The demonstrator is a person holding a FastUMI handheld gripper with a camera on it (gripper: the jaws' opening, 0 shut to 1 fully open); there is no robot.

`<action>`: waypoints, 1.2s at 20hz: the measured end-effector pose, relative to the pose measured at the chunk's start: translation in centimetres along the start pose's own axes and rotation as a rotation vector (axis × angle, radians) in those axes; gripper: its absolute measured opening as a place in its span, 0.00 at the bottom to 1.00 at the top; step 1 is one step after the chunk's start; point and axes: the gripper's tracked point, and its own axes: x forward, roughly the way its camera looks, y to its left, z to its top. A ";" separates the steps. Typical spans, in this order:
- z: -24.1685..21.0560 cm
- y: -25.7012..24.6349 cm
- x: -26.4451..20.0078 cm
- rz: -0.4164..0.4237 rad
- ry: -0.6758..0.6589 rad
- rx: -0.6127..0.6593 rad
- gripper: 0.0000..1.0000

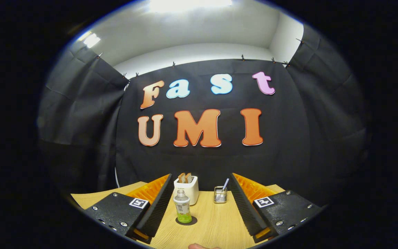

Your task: Take the bottle from table, then pour the juice into the cup, finally place the bottle on the coaster

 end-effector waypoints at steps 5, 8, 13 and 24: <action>0.5 -0.2 -1.1 -0.048 -0.083 -0.019 0.96; 1.7 0.4 -1.3 -0.052 -0.127 -0.017 0.96; 1.7 1.4 -1.2 -0.038 -0.153 0.037 0.96; 0.7 3.4 -0.9 -0.030 -0.123 -0.004 0.97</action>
